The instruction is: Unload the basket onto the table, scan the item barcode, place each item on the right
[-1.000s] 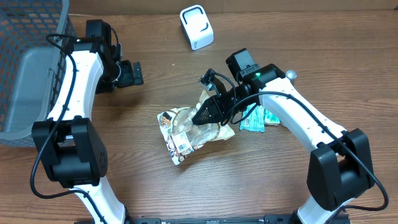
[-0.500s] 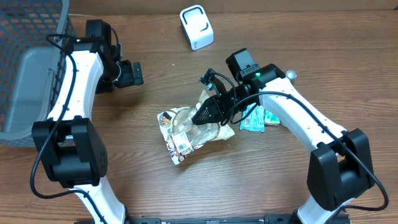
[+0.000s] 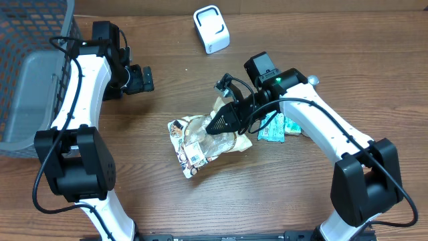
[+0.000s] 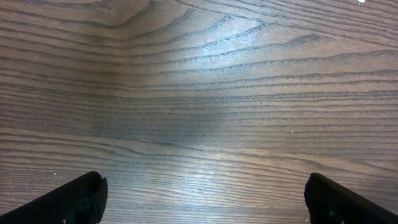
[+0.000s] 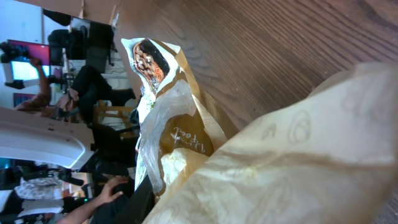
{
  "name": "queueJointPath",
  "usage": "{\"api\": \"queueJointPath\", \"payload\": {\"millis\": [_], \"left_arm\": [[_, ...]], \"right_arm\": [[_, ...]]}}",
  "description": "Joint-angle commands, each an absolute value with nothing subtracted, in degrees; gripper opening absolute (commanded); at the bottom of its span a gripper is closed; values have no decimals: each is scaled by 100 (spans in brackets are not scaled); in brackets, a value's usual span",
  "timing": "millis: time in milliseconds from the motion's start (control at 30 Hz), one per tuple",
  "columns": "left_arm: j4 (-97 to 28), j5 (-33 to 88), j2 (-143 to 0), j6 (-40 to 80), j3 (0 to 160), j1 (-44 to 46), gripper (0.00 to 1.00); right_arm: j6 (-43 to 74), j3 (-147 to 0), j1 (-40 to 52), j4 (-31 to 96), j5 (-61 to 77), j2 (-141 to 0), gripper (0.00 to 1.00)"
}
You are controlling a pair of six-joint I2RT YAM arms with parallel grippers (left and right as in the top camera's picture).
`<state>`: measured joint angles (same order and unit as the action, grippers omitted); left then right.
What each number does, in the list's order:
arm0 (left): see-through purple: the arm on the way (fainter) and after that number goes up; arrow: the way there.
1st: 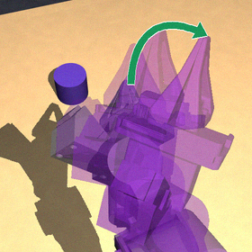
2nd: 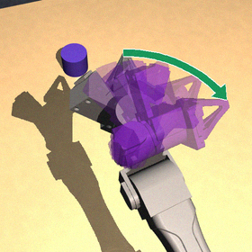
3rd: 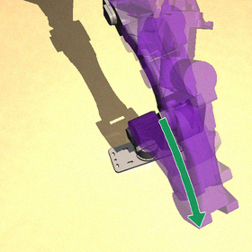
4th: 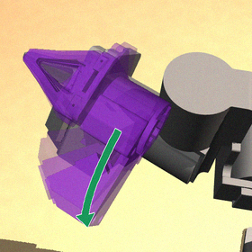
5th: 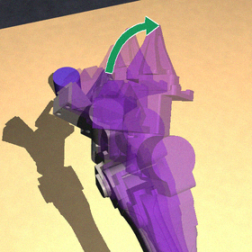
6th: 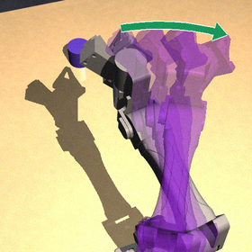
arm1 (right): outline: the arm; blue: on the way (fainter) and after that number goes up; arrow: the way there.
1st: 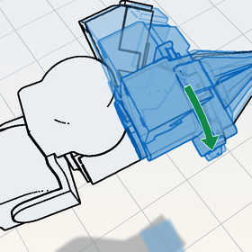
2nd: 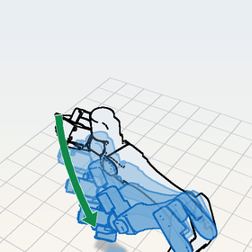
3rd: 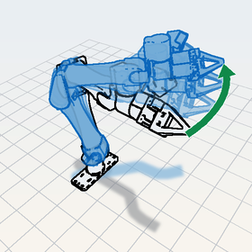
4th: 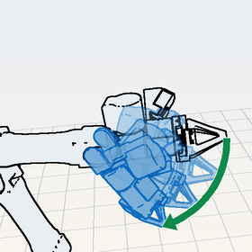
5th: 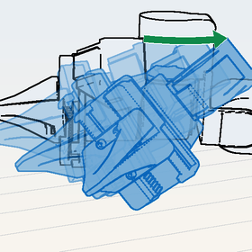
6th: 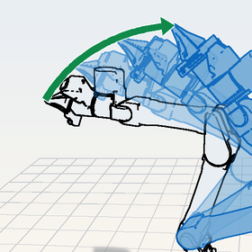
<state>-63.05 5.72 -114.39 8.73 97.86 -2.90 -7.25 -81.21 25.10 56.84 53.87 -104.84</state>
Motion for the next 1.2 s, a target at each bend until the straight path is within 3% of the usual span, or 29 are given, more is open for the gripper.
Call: {"api": "queueJointPath", "payload": {"millis": [0,567,867,1167], "left_arm": [[-6300,534,-11336,832,9826,-287,100],[-6298,534,-11336,832,9826,-287,100],[-6298,534,-11336,834,9826,-287,100],[-6298,534,-11336,832,9826,-287,100]], "right_arm": [[-915,-8134,2462,5839,5673,-10009,4],[-768,-8132,2462,6733,4779,-9279,4],[753,-8162,2473,5428,2182,-9286,4],[351,-10285,2515,4801,30,-9286,4]]}}
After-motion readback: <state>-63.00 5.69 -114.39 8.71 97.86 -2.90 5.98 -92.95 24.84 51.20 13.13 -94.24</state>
